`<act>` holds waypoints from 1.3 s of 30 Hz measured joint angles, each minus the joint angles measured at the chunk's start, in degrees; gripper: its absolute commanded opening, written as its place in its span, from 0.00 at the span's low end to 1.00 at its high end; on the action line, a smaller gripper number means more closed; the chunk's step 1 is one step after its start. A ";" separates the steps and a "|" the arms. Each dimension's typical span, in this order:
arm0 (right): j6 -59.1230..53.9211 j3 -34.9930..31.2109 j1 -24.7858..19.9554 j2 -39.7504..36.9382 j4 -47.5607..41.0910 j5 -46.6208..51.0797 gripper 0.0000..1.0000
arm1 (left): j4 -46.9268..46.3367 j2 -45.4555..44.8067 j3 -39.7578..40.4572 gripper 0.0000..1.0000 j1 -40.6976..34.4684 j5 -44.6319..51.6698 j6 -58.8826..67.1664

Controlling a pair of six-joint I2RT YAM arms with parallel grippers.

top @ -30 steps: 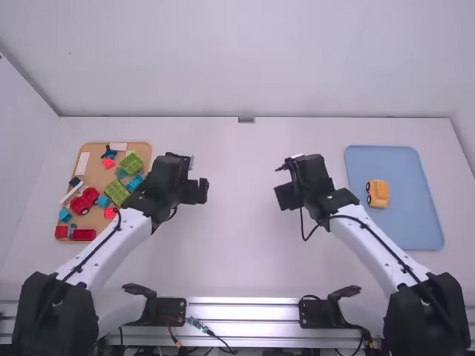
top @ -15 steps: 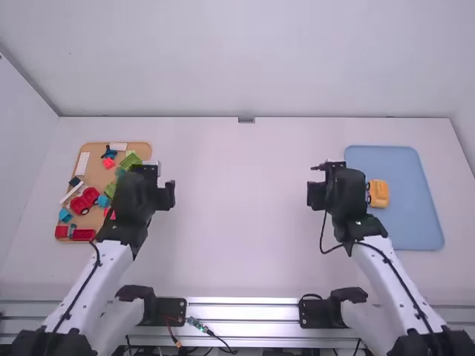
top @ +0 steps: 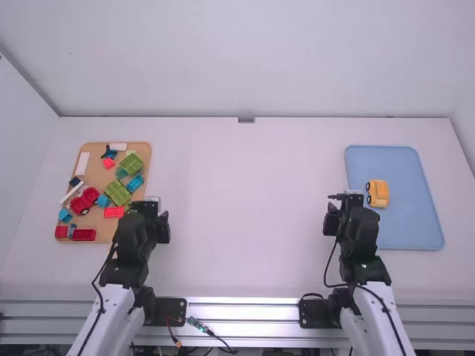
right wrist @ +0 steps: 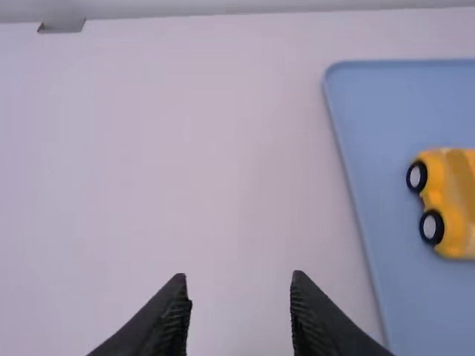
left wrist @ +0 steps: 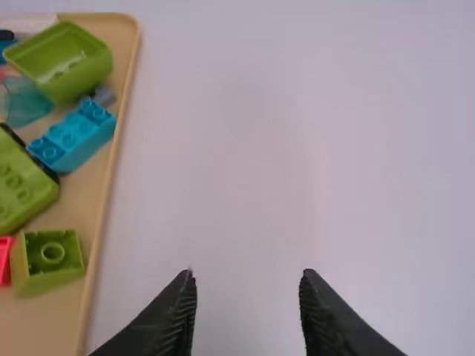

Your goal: Assemble lego blocks to make yellow taxi

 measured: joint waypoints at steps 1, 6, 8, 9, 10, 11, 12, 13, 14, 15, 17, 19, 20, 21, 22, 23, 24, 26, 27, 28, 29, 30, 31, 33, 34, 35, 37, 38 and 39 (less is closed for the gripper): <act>-0.04 -1.79 0.00 -1.81 0.00 -0.07 0.26 | 0.00 -1.73 -1.70 0.26 0.00 0.00 -0.02; -0.04 -7.82 0.00 -8.02 0.02 -0.20 0.16 | 0.09 -7.63 -7.10 0.16 0.00 0.00 0.00; -0.04 -9.97 0.00 -10.23 0.00 -0.09 0.12 | 0.39 -9.51 -7.13 0.13 0.00 0.00 0.00; -0.02 -11.26 0.00 -11.56 -0.04 -0.13 0.10 | 0.42 -11.06 -7.13 0.11 0.00 0.02 0.00; 0.07 -12.04 0.00 -12.68 0.33 -0.17 0.08 | 0.44 -12.59 -7.13 0.08 0.00 0.00 0.00; -0.09 -12.04 0.00 -13.62 0.42 -0.07 0.06 | 0.44 -13.62 -7.13 0.07 0.00 0.02 -0.02; -0.07 -12.04 0.00 -14.21 0.42 -0.09 0.05 | 0.42 -14.34 -7.13 0.05 0.00 0.00 -0.02; -0.07 -12.04 0.00 -15.26 0.44 -0.13 0.04 | 0.44 -15.17 -7.13 0.04 0.00 0.00 -0.02; 0.04 -12.04 0.00 -16.96 0.48 -0.17 0.01 | 0.44 -16.41 -7.13 0.02 0.00 0.00 -0.02; 0.07 -12.04 0.00 -17.68 0.44 -0.15 0.00 | 0.44 -17.20 -7.13 0.01 0.00 0.00 0.00; 0.04 -12.04 0.00 -19.43 0.44 -0.11 0.00 | 0.44 -18.88 -7.13 0.00 0.00 0.00 -0.02; 0.07 -12.04 0.00 -21.57 0.46 -0.24 0.00 | 0.44 -20.92 -7.13 0.00 0.00 0.00 0.00; -0.07 -12.04 0.00 -22.56 0.46 -0.20 0.00 | 0.44 -21.75 -7.13 0.00 0.00 0.00 -0.02; -0.09 -12.04 0.00 -23.04 0.48 -0.15 0.00 | 0.44 -22.34 -7.13 0.00 0.00 0.00 -0.02; -0.02 -12.04 0.00 -23.71 0.46 -0.22 0.00 | 0.44 -22.91 -7.13 0.00 0.00 0.00 -0.02; 0.07 -12.04 0.00 -24.87 0.48 -0.26 0.00 | 0.44 -24.00 -7.13 0.00 0.00 0.02 0.00; -0.11 -12.04 0.00 -25.73 0.48 -0.22 0.00 | 0.44 -24.74 -7.13 0.00 0.00 0.00 0.00; 0.04 -12.04 0.00 -27.12 0.48 -0.15 0.00 | 0.44 -26.05 -7.13 0.00 0.00 0.00 -0.02; -0.09 -12.04 0.00 -27.89 0.48 -0.31 0.00 | 0.44 -26.77 -7.13 0.00 0.00 0.00 -0.02; 0.04 -12.04 0.00 -28.61 0.48 -0.11 0.00 | 0.44 -27.47 -7.13 0.00 0.00 0.00 0.00; -0.04 -12.04 0.00 -29.49 0.46 -0.22 0.00 | 0.44 -28.35 -7.13 0.00 0.00 0.00 -0.02; -0.11 -12.04 0.00 -29.94 0.48 -0.26 0.00 | 0.44 -28.72 -7.13 0.00 0.00 0.00 -0.02; -0.07 -12.04 0.00 -30.84 0.50 -0.33 0.00 | 0.44 -29.57 -7.13 0.00 0.00 0.00 -0.02; 0.00 -12.04 0.00 -32.46 0.46 -0.15 0.00 | 0.44 -30.97 -7.13 0.00 0.00 0.00 -0.02; -0.07 -12.04 0.00 -33.18 0.46 -0.24 0.00 | 0.44 -31.63 -7.13 0.00 -0.02 0.00 0.00; 0.07 -12.04 0.00 -33.46 0.48 -0.17 0.00 | 0.44 -31.89 -7.13 0.00 0.00 0.00 0.00; -0.07 -12.04 0.00 -34.91 0.48 -0.31 0.00 | 0.44 -33.24 -7.13 0.00 0.02 0.00 -0.02; 0.07 -12.04 0.00 -35.63 0.48 -0.24 0.00 | 0.44 -33.75 -7.13 0.00 0.00 0.02 0.00; -0.07 -12.04 0.00 -36.24 0.50 -0.15 0.00 | 0.44 -34.01 -7.13 0.00 -0.02 0.00 -0.02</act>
